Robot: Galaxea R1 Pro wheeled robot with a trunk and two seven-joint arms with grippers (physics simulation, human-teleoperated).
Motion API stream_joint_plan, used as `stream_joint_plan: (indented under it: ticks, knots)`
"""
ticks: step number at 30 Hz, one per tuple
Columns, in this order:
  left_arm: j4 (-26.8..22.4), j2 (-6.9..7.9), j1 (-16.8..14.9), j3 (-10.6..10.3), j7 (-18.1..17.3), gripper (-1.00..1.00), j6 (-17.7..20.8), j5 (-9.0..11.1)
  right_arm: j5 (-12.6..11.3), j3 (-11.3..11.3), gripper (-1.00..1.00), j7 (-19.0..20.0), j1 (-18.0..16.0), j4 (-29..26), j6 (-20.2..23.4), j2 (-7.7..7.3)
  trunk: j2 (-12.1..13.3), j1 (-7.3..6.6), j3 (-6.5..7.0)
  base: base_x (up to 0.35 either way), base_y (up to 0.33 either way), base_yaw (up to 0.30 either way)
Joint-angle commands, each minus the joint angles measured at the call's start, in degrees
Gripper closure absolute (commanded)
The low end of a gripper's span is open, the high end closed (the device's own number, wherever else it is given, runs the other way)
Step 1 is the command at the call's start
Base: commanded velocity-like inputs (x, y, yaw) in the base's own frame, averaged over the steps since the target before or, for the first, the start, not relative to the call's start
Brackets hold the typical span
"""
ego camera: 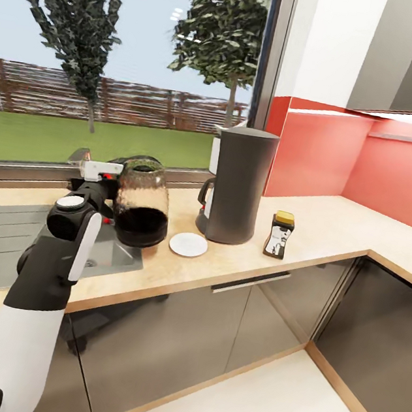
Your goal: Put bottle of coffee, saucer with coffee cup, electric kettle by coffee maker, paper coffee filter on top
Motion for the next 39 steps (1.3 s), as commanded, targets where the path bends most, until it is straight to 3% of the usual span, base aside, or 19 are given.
stream_joint_plan:
  ticks: [1, 9, 39]
  knots:
    - [-0.07, -0.21, -0.06, -0.08, 0.31, 1.0, 0.31, -0.36, -0.6, 0.37, -1.0, 0.14, -0.06, 0.04, -0.13, -0.06, -0.03, -0.01, -0.05, 0.0, 0.0, 0.0]
    - [-0.07, -1.68, -0.06, -0.08, 0.4, 1.0, 0.28, -0.37, -0.55, 0.41, -1.0, 0.17, -0.06, 0.04, -0.13, -0.06, -0.03, -0.01, -0.05, 0.0, 0.0, 0.0]
    - [-0.07, -1.77, -0.06, -0.03, 0.41, 1.0, 0.28, -0.37, -0.53, 0.41, -1.0, 0.14, -0.06, 0.04, -0.13, -0.06, -0.03, -0.01, -0.05, 0.03, -0.011, 0.0]
